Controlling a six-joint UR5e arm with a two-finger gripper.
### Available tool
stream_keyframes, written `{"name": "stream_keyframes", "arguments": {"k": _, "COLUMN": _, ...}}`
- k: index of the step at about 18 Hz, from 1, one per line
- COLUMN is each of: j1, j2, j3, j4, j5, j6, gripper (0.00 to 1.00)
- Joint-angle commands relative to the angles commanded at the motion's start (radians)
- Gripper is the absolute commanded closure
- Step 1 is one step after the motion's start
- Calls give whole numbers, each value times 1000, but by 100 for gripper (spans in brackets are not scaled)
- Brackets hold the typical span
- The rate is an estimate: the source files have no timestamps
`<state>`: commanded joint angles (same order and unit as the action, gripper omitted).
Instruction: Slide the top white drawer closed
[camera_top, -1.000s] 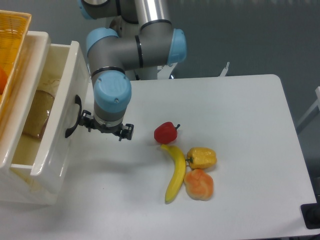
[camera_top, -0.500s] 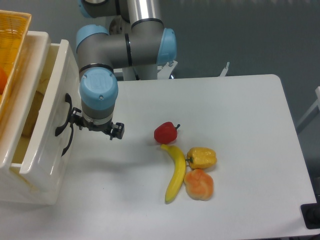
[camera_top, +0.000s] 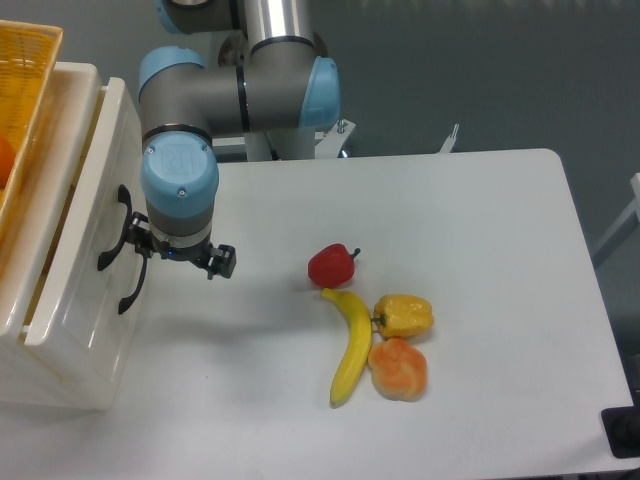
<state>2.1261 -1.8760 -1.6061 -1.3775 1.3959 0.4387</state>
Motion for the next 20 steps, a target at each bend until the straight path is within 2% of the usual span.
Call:
{"name": "stream_keyframes", "arguments": {"k": 16, "j1": -15, "j2": 0, "j3": 14, "j4": 0, "j5": 3, "j6": 5, "gripper": 0}}
{"name": "stream_keyframes", "arguments": {"k": 20, "j1": -8, "j2": -3, "j3": 20, "j4": 0, "j5": 40, "j6": 9, "gripper": 0}}
